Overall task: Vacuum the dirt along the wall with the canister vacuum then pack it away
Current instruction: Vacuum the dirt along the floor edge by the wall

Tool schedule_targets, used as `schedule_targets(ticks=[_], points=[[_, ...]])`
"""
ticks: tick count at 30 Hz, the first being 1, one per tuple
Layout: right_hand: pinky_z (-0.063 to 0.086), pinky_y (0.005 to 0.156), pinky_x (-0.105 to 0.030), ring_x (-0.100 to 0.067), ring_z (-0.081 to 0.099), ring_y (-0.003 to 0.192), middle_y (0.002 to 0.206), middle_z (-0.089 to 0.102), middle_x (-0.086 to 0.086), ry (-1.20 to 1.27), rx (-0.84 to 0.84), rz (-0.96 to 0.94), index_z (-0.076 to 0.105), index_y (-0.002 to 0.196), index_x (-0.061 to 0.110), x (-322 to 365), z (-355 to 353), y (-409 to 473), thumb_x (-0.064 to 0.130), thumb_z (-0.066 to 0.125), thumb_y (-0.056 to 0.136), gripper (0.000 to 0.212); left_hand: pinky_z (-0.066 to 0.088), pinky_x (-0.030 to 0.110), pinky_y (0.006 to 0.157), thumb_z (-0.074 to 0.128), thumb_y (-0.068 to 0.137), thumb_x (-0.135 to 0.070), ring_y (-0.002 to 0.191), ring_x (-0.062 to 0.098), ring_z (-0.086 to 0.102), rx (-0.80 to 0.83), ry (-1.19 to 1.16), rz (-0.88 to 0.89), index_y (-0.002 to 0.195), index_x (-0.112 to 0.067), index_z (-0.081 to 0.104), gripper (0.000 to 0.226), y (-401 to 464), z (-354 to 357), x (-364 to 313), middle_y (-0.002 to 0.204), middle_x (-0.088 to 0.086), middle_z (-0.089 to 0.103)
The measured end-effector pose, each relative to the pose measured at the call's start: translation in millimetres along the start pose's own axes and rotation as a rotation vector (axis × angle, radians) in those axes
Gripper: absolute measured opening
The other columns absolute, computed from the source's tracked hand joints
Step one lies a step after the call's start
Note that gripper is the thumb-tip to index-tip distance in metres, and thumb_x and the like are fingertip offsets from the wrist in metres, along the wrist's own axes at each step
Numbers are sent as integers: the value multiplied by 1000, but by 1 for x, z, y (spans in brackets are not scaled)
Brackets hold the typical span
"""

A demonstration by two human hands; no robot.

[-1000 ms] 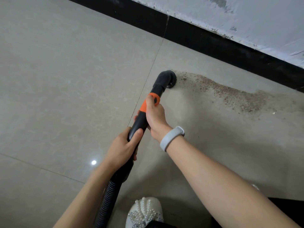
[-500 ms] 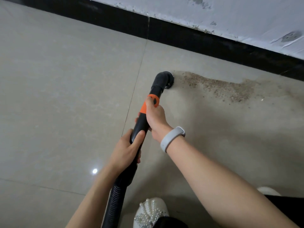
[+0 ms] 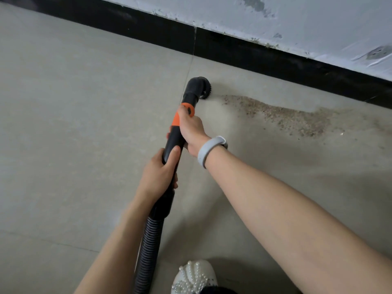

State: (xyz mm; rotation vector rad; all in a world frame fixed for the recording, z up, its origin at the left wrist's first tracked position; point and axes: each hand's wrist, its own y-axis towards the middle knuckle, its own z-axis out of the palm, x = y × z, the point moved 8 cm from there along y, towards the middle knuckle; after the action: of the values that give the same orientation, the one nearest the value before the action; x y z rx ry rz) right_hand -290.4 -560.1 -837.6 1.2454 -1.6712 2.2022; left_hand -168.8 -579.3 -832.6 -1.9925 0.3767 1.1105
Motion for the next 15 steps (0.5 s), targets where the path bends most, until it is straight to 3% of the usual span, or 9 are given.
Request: schedule_targets(ticks=[4, 8, 15], points=[[49, 52, -28, -21, 56, 45, 59, 54, -7, 80, 1, 36, 44, 79, 8, 6, -7, 7, 38, 44, 95, 34, 46, 29, 40, 47, 93, -41, 37, 19, 55, 39, 15, 13, 77, -12, 45, 33, 11, 4, -14, 45, 1, 54], [50, 49, -26, -18, 57, 41, 63, 56, -7, 111, -44, 54, 44, 81, 10, -4, -29, -2, 40, 44, 95, 33, 43, 23, 37, 48, 91, -43, 37, 16, 53, 103, 34, 8, 78, -12, 45, 34, 0, 19, -14, 46, 2, 54], [48, 44, -24, -16, 56, 38, 57, 55, -5, 225, -170, 62, 48, 77, 9, -50, -65, -34, 39, 47, 92, 34, 45, 28, 43, 49, 85, -51, 39, 18, 57, 212, 108, 31, 74, -18, 44, 35, -38, 37, 18, 46, 1, 58]])
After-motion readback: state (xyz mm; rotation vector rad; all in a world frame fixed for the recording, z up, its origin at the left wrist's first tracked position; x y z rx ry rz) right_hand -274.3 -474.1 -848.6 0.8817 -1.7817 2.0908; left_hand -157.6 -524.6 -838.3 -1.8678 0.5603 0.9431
